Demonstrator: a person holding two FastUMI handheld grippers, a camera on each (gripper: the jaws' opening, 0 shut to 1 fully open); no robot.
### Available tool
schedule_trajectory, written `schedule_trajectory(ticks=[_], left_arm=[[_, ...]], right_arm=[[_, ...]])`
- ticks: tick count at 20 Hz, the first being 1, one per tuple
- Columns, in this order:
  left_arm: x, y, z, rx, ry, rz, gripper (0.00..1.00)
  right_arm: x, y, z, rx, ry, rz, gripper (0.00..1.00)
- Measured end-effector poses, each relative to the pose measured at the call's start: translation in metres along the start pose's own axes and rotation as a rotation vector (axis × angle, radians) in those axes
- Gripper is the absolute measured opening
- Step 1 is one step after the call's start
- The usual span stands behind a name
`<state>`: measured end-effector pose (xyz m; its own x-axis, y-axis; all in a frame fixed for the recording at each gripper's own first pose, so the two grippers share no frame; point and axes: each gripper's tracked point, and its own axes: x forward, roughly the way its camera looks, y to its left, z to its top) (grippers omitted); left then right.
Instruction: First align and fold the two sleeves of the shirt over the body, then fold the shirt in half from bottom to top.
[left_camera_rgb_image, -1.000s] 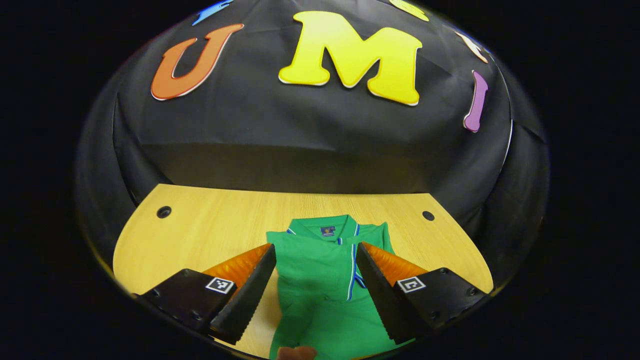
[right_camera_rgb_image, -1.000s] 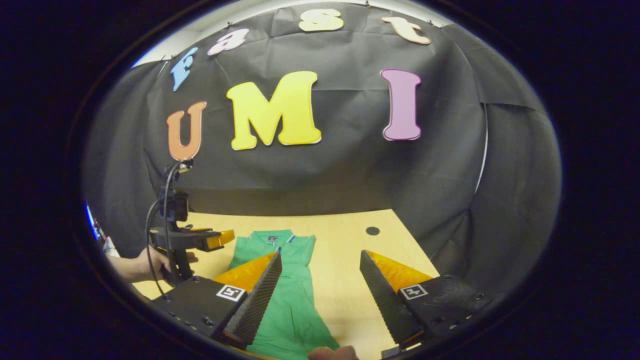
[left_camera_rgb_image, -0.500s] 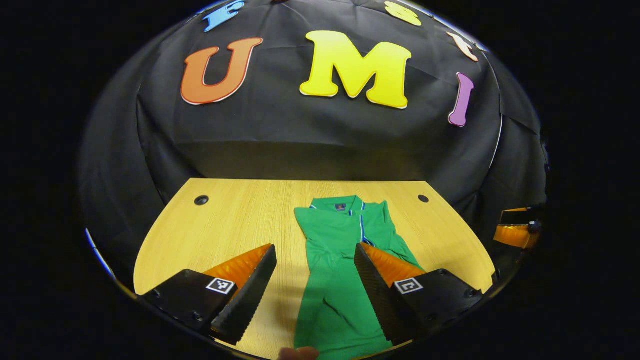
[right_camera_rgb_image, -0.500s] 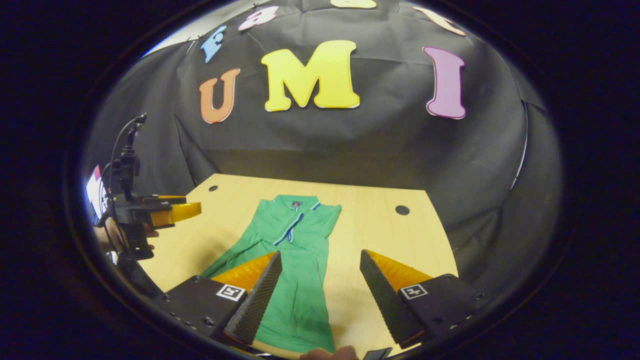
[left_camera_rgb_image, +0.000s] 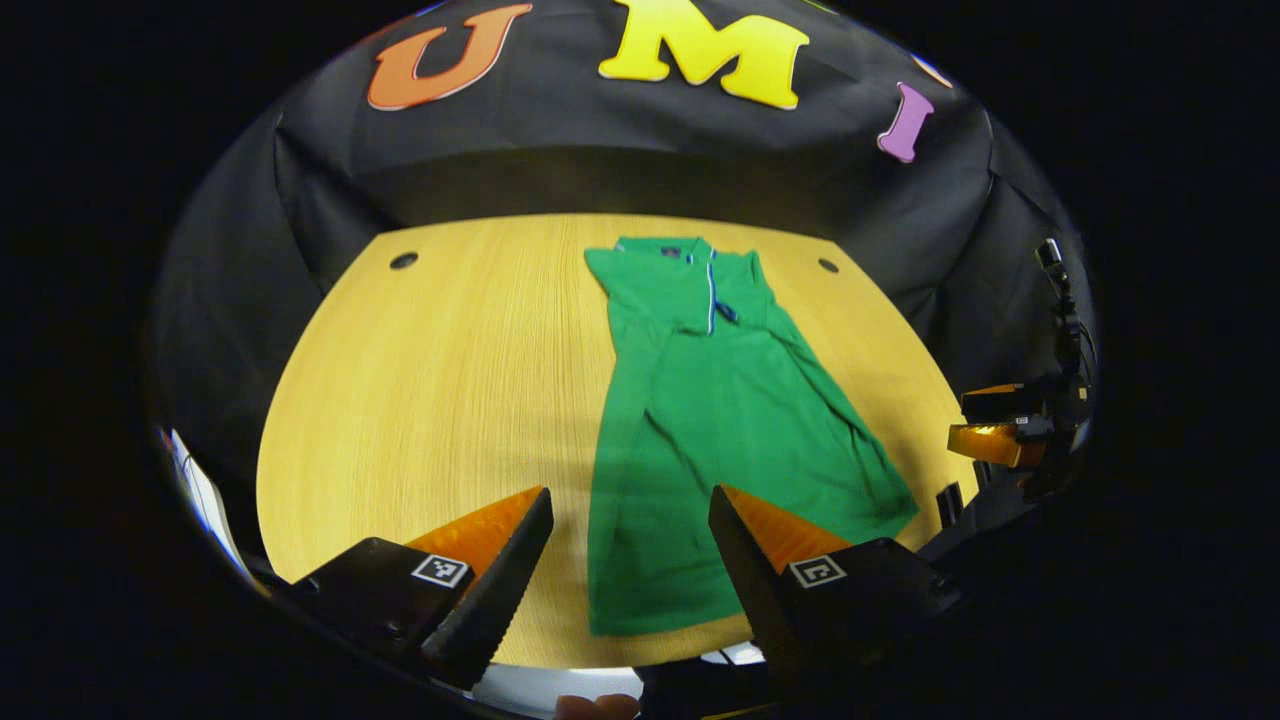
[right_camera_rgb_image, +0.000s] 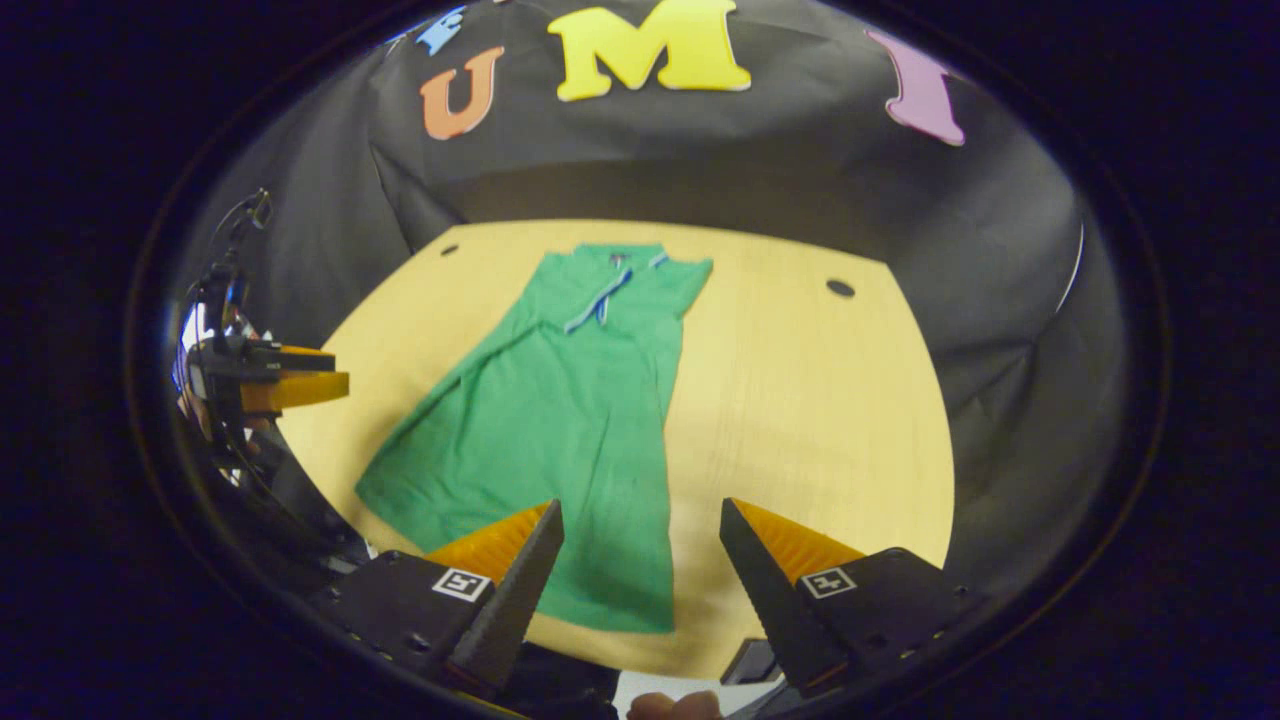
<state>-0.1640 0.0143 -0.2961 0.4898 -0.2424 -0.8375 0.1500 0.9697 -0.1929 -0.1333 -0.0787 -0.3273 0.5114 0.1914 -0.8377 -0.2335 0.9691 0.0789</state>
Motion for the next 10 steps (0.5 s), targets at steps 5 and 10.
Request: schedule_trajectory(ticks=[5, 10], left_arm=[[0.007, 0.001, -0.085, -0.073, 0.287, -0.033, 1.00], [0.005, 0.015, -0.107, -0.141, 0.391, 0.005, 1.00]], right_arm=[[0.015, -0.001, -0.071, 0.018, 0.183, -0.014, 0.97], [0.031, -0.006, -0.087, -0.015, 0.235, -0.047, 0.97]])
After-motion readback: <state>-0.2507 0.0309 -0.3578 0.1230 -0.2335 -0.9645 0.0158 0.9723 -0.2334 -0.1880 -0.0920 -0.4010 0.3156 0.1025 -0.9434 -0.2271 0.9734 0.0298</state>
